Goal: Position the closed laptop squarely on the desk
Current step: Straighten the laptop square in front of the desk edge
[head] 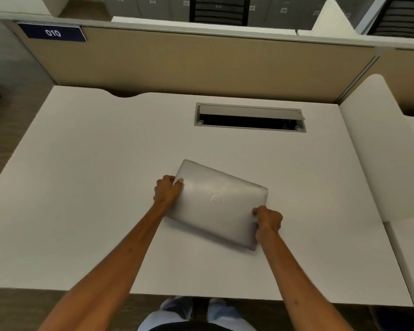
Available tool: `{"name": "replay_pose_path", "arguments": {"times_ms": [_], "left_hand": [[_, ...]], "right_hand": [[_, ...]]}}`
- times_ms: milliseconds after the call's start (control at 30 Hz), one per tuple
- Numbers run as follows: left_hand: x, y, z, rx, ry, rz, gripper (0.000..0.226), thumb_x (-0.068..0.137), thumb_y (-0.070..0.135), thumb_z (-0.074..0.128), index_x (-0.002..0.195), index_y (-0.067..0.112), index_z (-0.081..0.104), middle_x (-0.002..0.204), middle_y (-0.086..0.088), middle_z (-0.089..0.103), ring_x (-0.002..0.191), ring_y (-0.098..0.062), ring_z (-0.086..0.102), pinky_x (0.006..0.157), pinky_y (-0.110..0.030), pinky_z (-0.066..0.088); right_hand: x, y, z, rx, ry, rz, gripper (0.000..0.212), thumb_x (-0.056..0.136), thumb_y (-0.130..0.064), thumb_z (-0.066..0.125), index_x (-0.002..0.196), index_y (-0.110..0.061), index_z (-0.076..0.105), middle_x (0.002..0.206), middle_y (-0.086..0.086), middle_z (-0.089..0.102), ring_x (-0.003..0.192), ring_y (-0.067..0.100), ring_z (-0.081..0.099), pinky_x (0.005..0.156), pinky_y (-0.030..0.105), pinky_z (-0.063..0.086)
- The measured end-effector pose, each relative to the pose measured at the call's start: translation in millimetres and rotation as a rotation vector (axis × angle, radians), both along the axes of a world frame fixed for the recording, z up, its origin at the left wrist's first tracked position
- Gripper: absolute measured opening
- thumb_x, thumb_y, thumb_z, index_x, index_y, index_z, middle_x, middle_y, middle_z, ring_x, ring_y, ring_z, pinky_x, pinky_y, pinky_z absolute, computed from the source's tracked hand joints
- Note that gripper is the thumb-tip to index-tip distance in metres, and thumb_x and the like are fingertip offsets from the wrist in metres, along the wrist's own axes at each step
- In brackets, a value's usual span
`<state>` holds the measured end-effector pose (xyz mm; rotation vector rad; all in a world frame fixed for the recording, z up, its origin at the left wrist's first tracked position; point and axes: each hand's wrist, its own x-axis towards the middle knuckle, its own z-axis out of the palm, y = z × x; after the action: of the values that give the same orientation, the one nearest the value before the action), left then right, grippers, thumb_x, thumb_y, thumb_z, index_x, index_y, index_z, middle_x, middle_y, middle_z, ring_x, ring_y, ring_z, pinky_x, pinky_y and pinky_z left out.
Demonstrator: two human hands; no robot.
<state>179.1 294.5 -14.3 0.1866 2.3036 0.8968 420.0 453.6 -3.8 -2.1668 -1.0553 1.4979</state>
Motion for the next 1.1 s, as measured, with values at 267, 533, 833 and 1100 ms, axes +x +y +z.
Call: {"name": "replay_pose_path", "arguments": {"times_ms": [267,533,833,1100], "left_hand": [[35.1,-29.5,-6.1,0.002,-0.035,0.107,0.060,0.106,0.040,0.062,0.153,0.003,0.055,0.154,-0.021,0.058,0.143,-0.042,0.058,0.120,-0.056,0.048],[63.1,-44.4,-9.3,0.046,-0.064,0.183,0.058,0.106,0.034,0.063,0.152,0.000,0.054,0.155,-0.021,0.059,0.143,-0.043,0.058,0.122,-0.055,0.048],[73.9,-52.6,-8.0,0.048,-0.074,0.196,0.051,0.108,0.026,0.059,0.151,0.000,0.056,0.153,-0.020,0.062,0.139,-0.041,0.062,0.120,-0.053,0.051],[86.6,-62.0,-13.0,0.057,-0.088,0.211,0.046,0.108,0.023,0.055,0.147,-0.001,0.058,0.151,-0.020,0.062,0.135,-0.041,0.063,0.117,-0.053,0.053]], "right_hand": [[5.3,16.6,7.2,-0.009,0.030,0.102,0.029,0.082,0.003,0.073,0.062,-0.009,0.055,0.067,0.005,0.056,0.059,0.019,0.049,0.058,0.025,0.042],[15.5,21.2,6.9,0.010,0.005,0.201,0.031,0.083,0.001,0.076,0.063,-0.011,0.056,0.069,0.004,0.057,0.061,0.017,0.052,0.078,0.033,0.051],[26.6,13.0,2.6,0.047,-0.010,0.259,0.032,0.085,0.003,0.074,0.061,-0.011,0.057,0.093,0.017,0.071,0.070,0.025,0.059,0.077,0.035,0.051],[35.5,1.9,5.1,0.071,-0.048,0.319,0.028,0.083,0.004,0.073,0.107,0.020,0.071,0.122,0.036,0.070,0.119,0.050,0.067,0.101,0.062,0.056]]}}
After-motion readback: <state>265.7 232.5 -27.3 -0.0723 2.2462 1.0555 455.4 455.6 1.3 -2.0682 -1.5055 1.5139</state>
